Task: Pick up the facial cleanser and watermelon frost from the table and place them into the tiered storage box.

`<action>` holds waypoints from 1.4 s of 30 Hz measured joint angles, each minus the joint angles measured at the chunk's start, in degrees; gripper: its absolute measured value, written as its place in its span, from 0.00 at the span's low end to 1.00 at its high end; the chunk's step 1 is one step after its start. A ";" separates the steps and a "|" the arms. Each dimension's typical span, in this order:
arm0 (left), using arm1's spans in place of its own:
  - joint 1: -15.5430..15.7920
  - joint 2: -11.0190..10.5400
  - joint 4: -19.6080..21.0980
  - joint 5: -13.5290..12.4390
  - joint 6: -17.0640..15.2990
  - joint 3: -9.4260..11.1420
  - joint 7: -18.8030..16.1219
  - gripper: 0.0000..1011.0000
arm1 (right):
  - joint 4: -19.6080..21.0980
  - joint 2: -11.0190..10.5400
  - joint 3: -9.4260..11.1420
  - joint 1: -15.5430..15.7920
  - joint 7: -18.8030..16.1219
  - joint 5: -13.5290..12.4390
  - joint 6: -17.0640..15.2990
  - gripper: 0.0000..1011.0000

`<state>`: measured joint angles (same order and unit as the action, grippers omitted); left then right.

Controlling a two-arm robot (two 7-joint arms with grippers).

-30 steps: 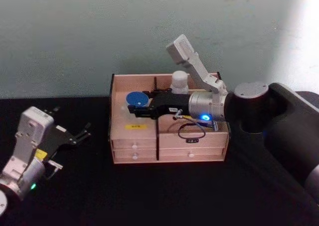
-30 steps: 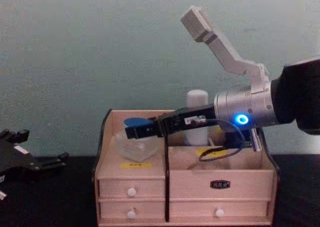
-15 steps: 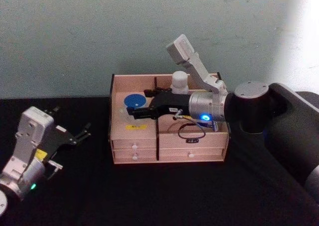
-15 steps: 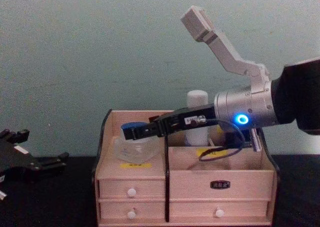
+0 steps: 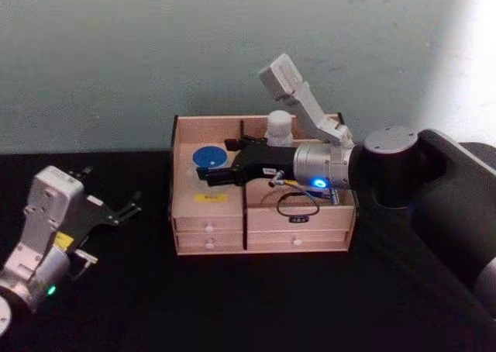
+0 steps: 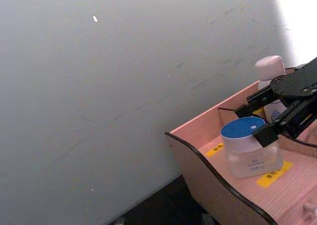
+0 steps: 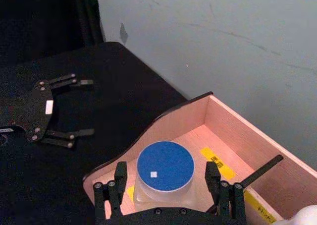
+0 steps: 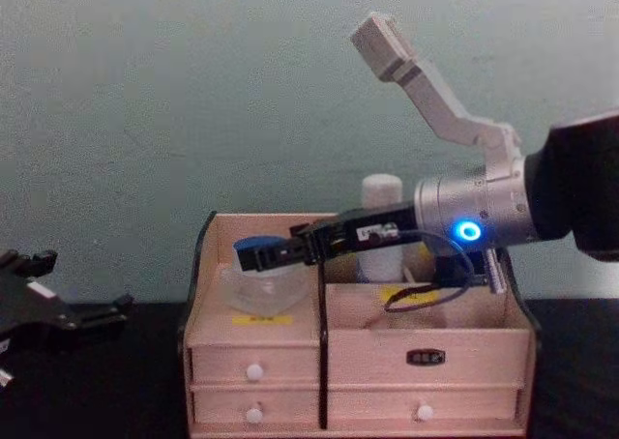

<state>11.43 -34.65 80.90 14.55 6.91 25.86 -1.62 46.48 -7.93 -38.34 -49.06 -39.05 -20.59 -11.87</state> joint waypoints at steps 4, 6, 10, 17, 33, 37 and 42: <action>0.00 0.00 0.00 0.00 0.00 0.00 0.00 0.99 | 1.94 -0.54 0.71 0.89 -0.03 -0.45 0.19 0.99; 0.00 0.00 0.00 0.00 0.00 0.00 0.00 0.99 | 4.03 -1.18 1.25 1.64 0.00 -0.86 0.30 0.99; 0.00 0.00 0.00 0.00 0.00 0.00 0.00 0.99 | 7.25 -2.19 1.96 2.71 0.29 -1.43 0.36 0.99; 0.00 0.00 0.00 0.00 0.00 0.00 0.00 0.99 | 16.97 -5.68 4.33 6.10 2.48 -3.38 1.30 0.99; 0.00 0.00 0.00 0.00 0.00 0.00 0.00 0.99 | 33.01 -13.42 13.85 17.66 17.33 -3.67 4.04 0.99; 0.00 0.00 0.00 0.00 0.00 0.00 0.00 0.99 | 33.96 -14.23 16.72 20.60 20.77 -3.32 4.05 0.99; 0.00 0.00 0.00 0.00 0.00 0.00 0.00 0.99 | 34.17 -14.55 20.02 23.92 24.74 -2.55 4.57 0.99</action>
<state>11.43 -34.64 80.90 14.55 6.91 25.86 -1.62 80.64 -22.49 -18.32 -25.14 -14.31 -23.15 -7.30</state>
